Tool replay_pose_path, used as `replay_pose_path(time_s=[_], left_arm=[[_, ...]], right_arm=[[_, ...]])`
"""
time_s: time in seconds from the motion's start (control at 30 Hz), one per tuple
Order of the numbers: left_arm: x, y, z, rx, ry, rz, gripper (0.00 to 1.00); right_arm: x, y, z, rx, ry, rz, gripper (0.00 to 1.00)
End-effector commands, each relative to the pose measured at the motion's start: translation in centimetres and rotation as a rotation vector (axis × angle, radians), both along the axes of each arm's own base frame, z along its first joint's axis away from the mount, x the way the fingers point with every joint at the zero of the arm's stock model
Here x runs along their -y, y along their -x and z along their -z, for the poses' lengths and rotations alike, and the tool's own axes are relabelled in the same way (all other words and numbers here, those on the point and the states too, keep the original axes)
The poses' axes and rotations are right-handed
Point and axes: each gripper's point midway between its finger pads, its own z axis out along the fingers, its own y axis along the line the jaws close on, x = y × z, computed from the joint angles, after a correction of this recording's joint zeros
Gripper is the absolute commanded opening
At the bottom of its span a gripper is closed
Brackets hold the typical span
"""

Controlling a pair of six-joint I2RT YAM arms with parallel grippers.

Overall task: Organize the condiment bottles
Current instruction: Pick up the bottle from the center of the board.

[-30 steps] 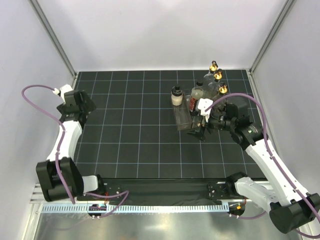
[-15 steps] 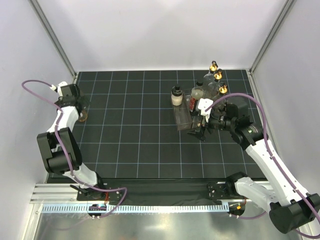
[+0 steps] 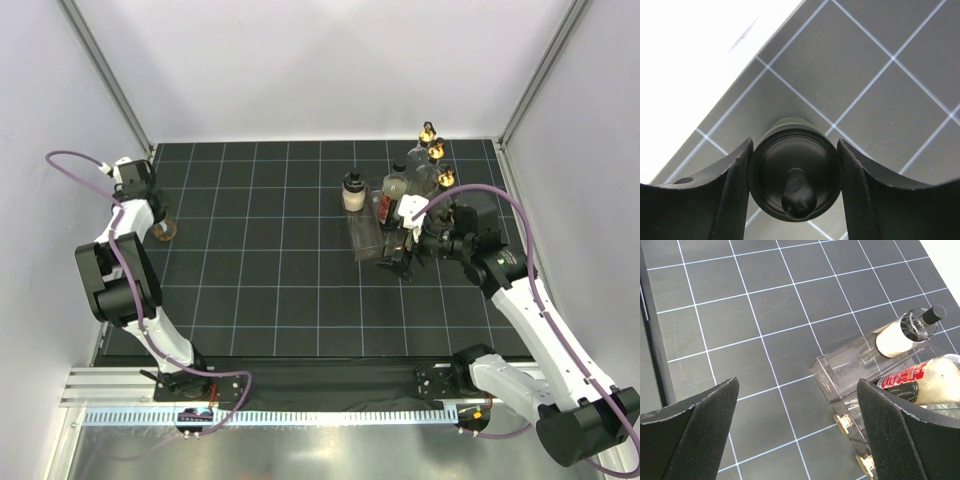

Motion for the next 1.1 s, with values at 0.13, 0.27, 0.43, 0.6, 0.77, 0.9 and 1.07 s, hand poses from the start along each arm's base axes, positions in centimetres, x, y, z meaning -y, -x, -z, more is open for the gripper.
replay_pose_path(time_s=[0.13,0.27,0.43,0.6,0.77,0.9,1.07], left_arm=[[0.8,-0.7,-2.4,0.067,0.013,0.065,0.08],[3.4,-0.5,-3.9,0.132,0.055,0.13,0.02],[9.7,-0.9,-5.0,0.166,0.096,0.296,0.0],[16.9,-0.5,-5.6,0.175,0.122,0.476,0.0],[25.0,0.4,-7.3,0.199,0.164,0.711,0.0],[29.4,1.6,-8.8,0.22,0.172,0.842,0.0],[34.6,3.4,-10.3,0.233,0.172,0.987,0.0]], right_arm=[[0.2,-0.4,-0.8,0.024,-0.004,0.002,1.0],[0.5,-0.5,-1.0,0.039,-0.005,0.013,1.0],[0.9,-0.7,-1.3,0.051,-0.007,0.032,1.0],[1.3,-0.8,-1.4,0.051,-0.017,0.044,1.0],[1.6,-0.9,-1.5,0.054,-0.025,0.055,1.0],[1.7,-0.9,-1.6,0.057,-0.03,0.061,1.0],[1.7,-0.9,-1.7,0.061,-0.032,0.058,1.0]])
